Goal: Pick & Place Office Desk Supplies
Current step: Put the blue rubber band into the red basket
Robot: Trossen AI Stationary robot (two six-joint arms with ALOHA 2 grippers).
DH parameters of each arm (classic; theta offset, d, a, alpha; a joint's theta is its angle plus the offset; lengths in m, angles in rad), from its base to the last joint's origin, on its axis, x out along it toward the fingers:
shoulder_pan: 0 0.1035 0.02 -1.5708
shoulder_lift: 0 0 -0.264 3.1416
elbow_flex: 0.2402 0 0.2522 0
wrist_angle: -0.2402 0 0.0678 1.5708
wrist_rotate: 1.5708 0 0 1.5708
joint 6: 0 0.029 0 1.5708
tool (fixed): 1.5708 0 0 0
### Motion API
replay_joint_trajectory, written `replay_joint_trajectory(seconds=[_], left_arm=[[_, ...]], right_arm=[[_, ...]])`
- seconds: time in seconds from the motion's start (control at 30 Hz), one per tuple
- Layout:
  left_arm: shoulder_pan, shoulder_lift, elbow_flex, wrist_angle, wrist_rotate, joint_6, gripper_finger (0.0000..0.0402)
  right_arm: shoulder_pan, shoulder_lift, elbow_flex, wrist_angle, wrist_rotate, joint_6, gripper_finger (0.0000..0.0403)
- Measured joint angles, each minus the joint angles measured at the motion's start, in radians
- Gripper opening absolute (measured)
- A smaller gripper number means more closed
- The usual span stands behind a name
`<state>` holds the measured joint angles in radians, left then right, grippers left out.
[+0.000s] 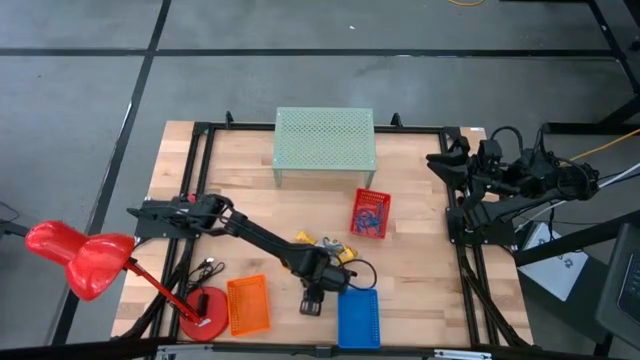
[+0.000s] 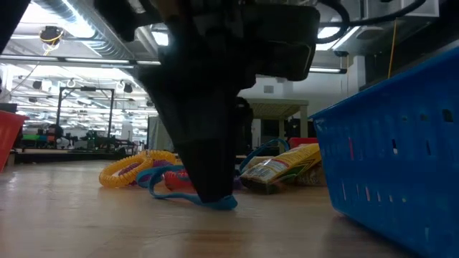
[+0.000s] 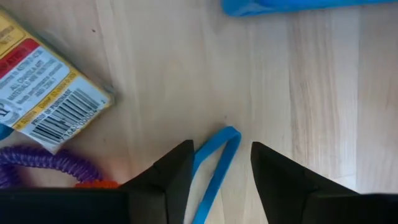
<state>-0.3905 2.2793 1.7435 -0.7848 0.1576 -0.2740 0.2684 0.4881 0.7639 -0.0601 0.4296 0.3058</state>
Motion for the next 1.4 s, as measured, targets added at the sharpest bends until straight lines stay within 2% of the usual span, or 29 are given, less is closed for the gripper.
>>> replay_joint_trajectory(seconds=[0.1, 0.33, 0.53, 0.67, 0.83, 1.03, 1.17, 1.4], left_arm=[[-0.002, 0.021, -0.001, 0.0, 0.038, -0.011, 0.0124], [0.011, 0.024, -0.003, 0.011, 0.09, -0.063, 0.0011], [0.036, -0.004, -0.001, 0.036, 0.188, -0.152, 0.0002], [0.047, -0.063, -0.002, 0.067, 0.152, -0.182, 0.0003], [0.073, -0.198, 0.006, 0.095, 0.138, -0.222, 0.0002], [0.085, -0.302, 0.002, 0.102, 0.061, -0.262, 0.0002], [0.132, -0.329, 0.005, 0.14, -0.033, -0.246, 0.0002], [0.275, -0.318, 0.005, 0.369, -0.151, -0.166, 0.0002]], right_arm=[[0.0, 0.0, 0.0, 0.0, 0.014, 0.0, 0.0114], [0.0, 0.0, 0.0, 0.0, 0.034, -0.01, 0.0114], [0.0, 0.0, 0.0, 0.0, 0.034, -0.011, 0.0114], [0.0, 0.0, 0.0, 0.0, 0.034, -0.012, 0.0114], [0.0, 0.0, 0.0, 0.0, 0.034, -0.014, 0.0114], [0.0, 0.0, 0.001, 0.008, 0.034, -0.011, 0.0114], [0.0, 0.0, 0.001, 0.013, 0.034, -0.011, 0.0114], [0.0, 0.0, 0.001, 0.049, 0.034, -0.013, 0.0114]])
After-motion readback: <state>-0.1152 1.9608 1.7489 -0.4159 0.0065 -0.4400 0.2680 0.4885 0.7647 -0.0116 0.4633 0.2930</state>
